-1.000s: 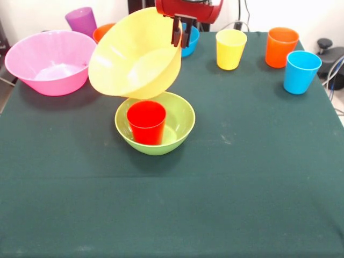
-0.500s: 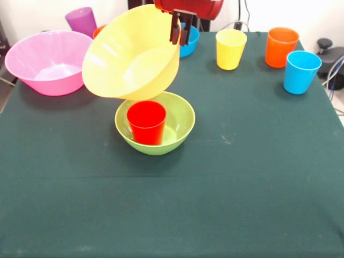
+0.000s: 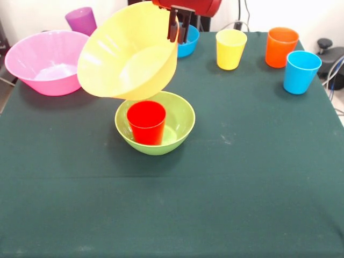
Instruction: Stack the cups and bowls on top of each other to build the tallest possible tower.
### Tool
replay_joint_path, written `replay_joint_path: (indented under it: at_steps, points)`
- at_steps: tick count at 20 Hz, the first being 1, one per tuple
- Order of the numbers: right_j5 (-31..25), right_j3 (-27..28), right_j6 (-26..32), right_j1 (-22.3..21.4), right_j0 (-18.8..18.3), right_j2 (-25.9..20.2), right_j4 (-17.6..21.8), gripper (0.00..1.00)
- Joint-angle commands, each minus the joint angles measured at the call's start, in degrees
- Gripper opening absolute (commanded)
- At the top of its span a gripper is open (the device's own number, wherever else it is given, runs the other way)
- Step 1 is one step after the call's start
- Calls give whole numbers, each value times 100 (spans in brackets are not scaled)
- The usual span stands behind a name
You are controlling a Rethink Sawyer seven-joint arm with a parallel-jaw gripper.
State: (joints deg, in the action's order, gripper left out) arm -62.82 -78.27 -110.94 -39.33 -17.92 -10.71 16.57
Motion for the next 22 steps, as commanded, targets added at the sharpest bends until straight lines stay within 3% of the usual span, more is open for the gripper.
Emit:
replay_joint_path:
  at_steps: [1, 22]
  points:
    - [-214, 307, -30, 426, 153, -161, 163, 0]
    - [27, 1040, -279, 1170, 400, 10, 271, 0]
